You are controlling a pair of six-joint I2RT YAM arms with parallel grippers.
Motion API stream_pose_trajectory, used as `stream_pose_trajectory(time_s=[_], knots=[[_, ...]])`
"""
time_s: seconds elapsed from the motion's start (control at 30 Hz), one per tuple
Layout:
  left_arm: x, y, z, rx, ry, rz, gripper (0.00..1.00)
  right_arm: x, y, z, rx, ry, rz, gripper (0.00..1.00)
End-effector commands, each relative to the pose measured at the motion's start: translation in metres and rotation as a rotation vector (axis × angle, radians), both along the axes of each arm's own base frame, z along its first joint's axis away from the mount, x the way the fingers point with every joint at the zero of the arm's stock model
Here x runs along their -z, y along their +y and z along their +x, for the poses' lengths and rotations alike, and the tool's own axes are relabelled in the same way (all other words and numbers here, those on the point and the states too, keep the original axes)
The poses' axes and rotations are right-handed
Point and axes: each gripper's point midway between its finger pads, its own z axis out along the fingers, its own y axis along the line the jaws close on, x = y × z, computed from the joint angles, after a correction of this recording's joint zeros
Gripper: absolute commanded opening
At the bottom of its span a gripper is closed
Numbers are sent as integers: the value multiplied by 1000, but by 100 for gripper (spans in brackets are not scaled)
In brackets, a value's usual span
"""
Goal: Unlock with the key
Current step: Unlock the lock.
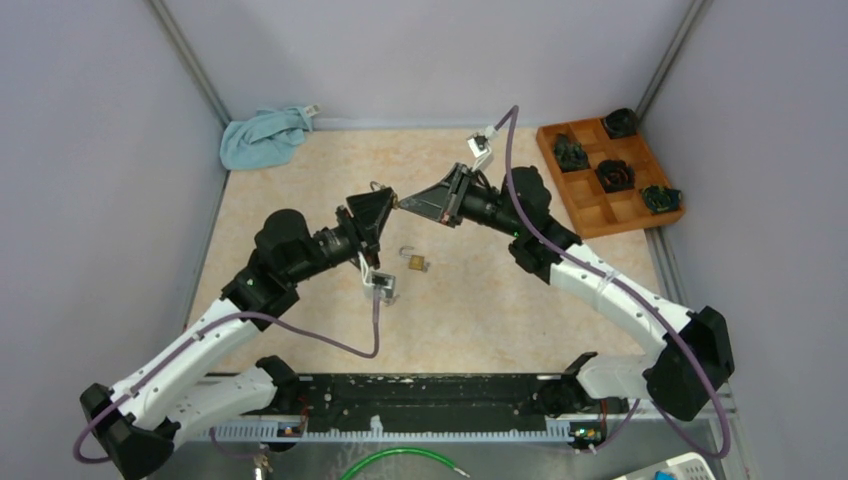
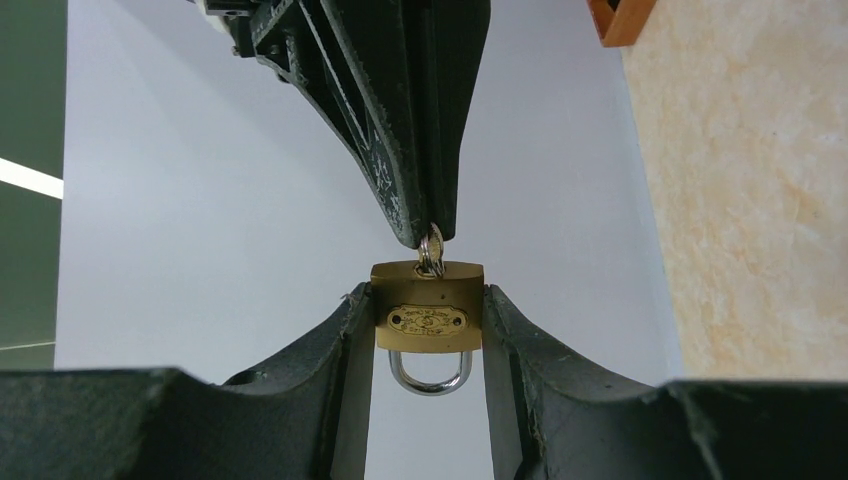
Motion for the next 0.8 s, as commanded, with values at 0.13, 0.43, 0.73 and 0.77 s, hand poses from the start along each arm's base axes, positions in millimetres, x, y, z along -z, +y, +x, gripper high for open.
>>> stream_pose_trajectory(time_s=[0.13,0.43,0.73,0.77], knots=[[-37,-21,-24,96,-238,-77,0,-35,-5,-21,-89,92,270,0],[-36,-23,-32,111,-309,-80,0,-40,-16,-19,-118,187,415,0],[-39,-23,-33,94,-440,-83,0,-43,-19,-15,-109,229,478,0],[-39,-23,-34,96,-454,-80,0,-41,-19,-14,-104,237,480,0]])
